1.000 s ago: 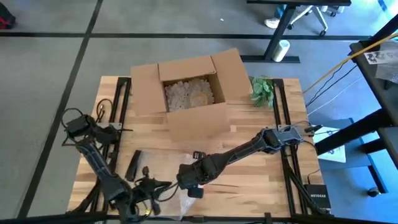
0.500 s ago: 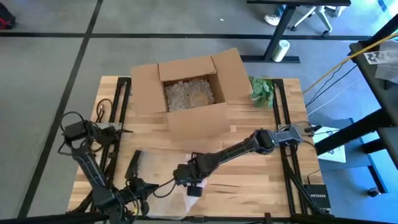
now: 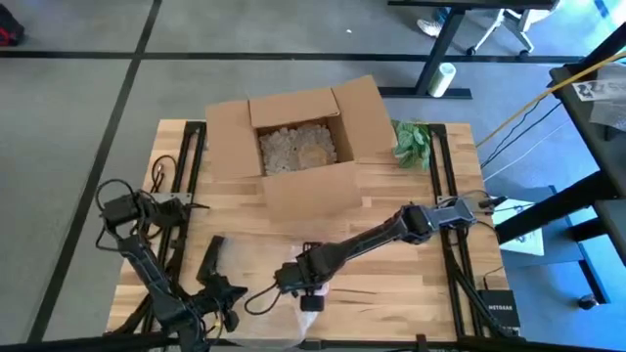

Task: Wrap mug
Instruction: Wrap the red mug with bubble wrap

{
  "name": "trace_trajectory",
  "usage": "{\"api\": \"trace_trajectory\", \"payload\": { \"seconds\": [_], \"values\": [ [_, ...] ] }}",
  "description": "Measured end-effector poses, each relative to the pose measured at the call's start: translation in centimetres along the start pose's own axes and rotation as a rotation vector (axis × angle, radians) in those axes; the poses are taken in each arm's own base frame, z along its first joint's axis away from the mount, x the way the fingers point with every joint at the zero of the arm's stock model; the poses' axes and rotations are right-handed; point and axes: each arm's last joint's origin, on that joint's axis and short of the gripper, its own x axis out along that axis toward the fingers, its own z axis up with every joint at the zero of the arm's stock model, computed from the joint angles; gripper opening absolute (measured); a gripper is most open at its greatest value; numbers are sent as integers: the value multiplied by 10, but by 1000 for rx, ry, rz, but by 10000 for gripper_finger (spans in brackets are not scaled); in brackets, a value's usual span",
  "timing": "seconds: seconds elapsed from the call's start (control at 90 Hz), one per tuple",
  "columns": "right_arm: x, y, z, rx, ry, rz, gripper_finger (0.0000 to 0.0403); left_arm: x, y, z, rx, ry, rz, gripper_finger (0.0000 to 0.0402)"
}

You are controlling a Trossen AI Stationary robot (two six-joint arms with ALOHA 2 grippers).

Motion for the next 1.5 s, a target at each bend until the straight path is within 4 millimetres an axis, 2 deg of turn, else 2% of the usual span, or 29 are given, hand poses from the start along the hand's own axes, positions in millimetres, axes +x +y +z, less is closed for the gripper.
{"api": "trace_trajectory", "payload": {
  "seconds": [0.411,0.578,0.833,1.1,1.356,1.5],
  "values": [
    [-2,-7,-18,20,185,-81,0,0,0,0,5,-3,0,0],
    [-2,-12,-27,52,265,-167,0,0,1,0,12,-5,5,0],
    [-2,-9,-25,50,215,-211,0,0,4,1,12,-11,27,0],
    [-25,1,-30,89,119,-213,0,-1,5,1,17,-12,30,0],
    [-34,13,-37,107,86,-201,0,-1,5,1,17,-12,29,0],
    [-46,19,-42,123,44,-203,0,-1,5,1,16,-12,28,0]
  ]
}}
